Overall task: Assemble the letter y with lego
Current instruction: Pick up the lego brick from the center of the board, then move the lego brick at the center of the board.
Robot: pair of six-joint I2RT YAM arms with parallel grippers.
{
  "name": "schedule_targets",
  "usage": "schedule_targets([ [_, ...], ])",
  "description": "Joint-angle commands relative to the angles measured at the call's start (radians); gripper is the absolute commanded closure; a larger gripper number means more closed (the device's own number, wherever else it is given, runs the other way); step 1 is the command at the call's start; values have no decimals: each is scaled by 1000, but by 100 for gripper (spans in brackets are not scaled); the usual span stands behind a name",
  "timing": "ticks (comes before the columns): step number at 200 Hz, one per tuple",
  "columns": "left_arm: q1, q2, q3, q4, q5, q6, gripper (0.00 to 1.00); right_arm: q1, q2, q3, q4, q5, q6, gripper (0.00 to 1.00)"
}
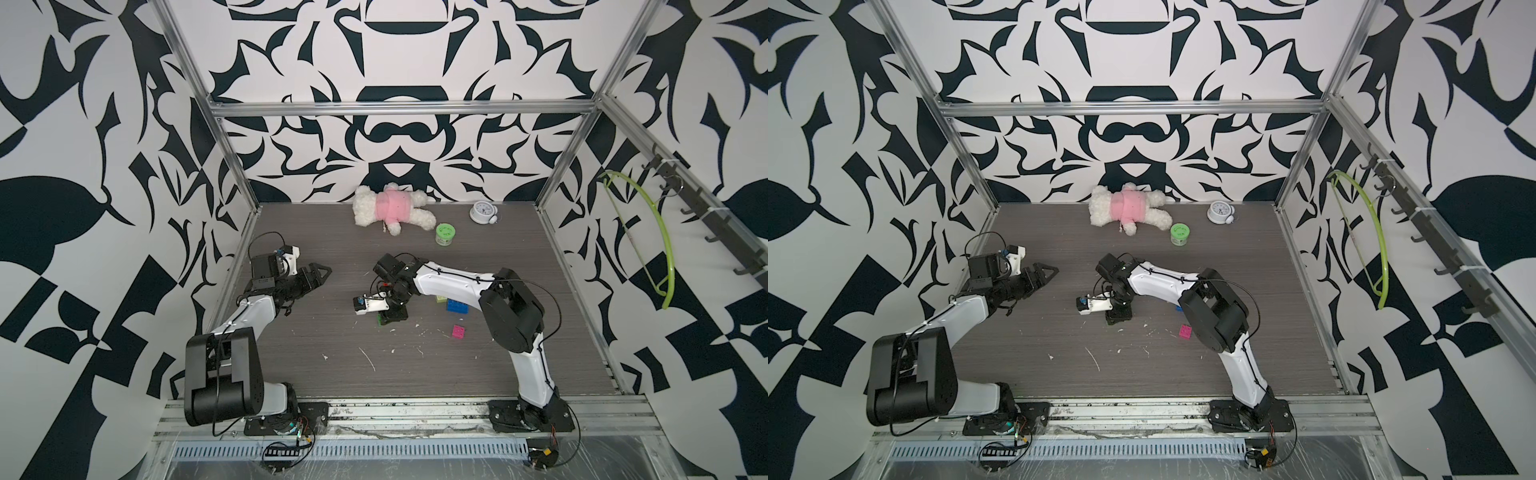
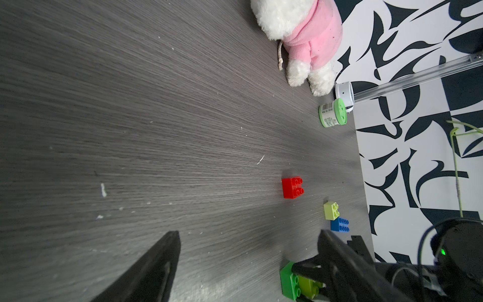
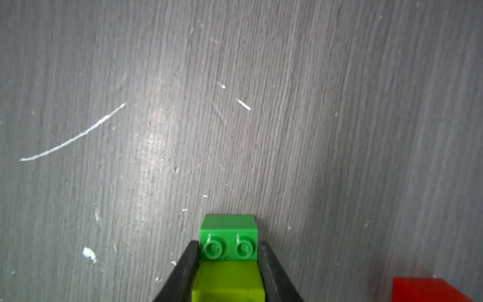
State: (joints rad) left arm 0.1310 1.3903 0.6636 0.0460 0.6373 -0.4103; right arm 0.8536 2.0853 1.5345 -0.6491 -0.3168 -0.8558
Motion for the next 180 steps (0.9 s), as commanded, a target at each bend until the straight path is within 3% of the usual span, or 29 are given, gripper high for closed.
schedule_targets([
  [1, 3, -2, 21, -15, 27, 19, 13, 5, -51, 32, -1, -13, 26, 65],
  [25, -28, 46, 86, -32, 45, 23, 13, -6, -110, 7, 32, -24, 67, 66],
  [56, -143, 158, 220, -38, 50, 47, 14, -38, -226, -80, 79, 0, 126, 66],
  [133, -409, 621, 671, -149, 67, 71, 27, -126, -567, -364, 148, 125, 227, 66],
  [180, -500, 734, 741, -194, 50, 89, 27, -130, -628, -416, 148, 143, 241, 66],
])
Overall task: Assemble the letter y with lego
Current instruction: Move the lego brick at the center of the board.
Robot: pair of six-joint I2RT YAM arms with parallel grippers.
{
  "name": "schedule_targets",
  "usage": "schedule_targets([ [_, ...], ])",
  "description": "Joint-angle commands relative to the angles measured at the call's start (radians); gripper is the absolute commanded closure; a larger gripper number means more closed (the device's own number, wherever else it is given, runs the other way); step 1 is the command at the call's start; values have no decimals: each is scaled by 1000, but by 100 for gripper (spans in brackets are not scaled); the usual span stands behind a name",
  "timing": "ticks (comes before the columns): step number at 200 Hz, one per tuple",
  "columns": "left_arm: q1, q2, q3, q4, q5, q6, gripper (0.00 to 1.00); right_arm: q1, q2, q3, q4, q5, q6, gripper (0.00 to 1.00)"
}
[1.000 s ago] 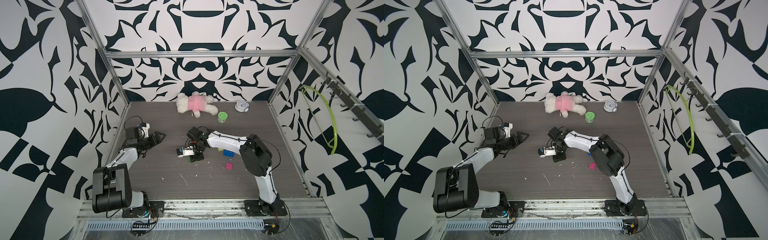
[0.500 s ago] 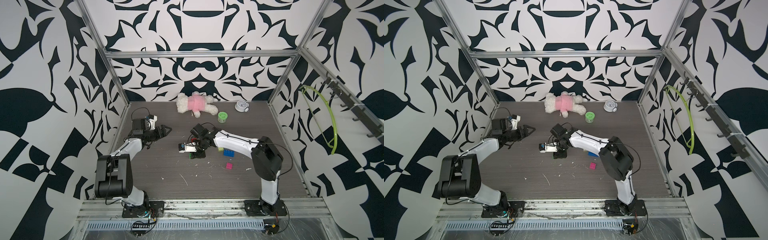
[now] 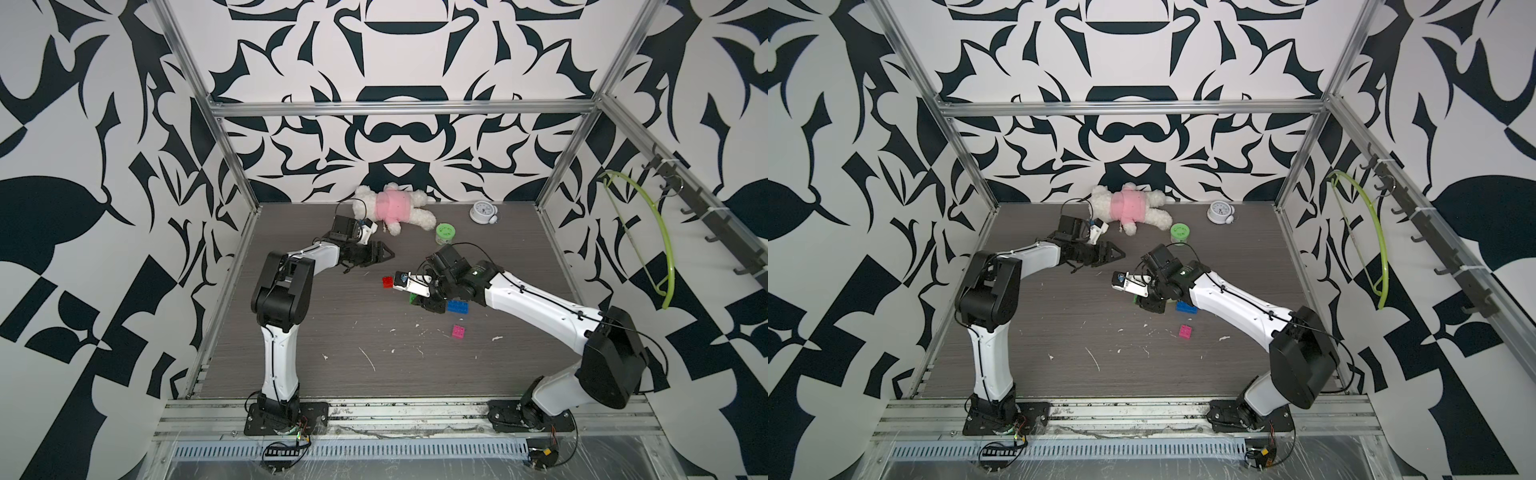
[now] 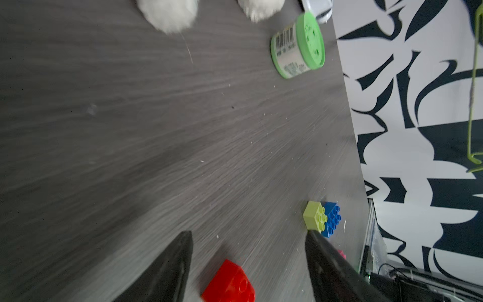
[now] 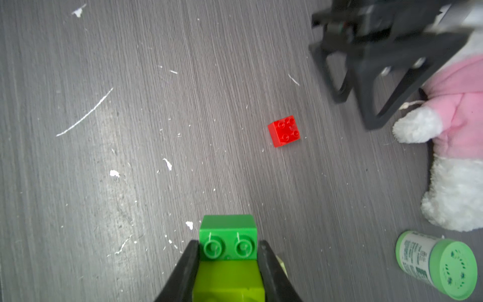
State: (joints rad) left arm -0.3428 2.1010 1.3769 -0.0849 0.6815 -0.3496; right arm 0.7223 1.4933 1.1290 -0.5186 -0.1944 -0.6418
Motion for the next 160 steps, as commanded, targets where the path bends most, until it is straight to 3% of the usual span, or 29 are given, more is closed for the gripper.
schedule_targets([
  [1, -27, 25, 28, -63, 6, 28, 27, 2, -36, -11, 18, 21, 28, 66],
  [160, -118, -28, -107, -91, 129, 98, 27, 0, -30, -39, 34, 1, 11, 67],
])
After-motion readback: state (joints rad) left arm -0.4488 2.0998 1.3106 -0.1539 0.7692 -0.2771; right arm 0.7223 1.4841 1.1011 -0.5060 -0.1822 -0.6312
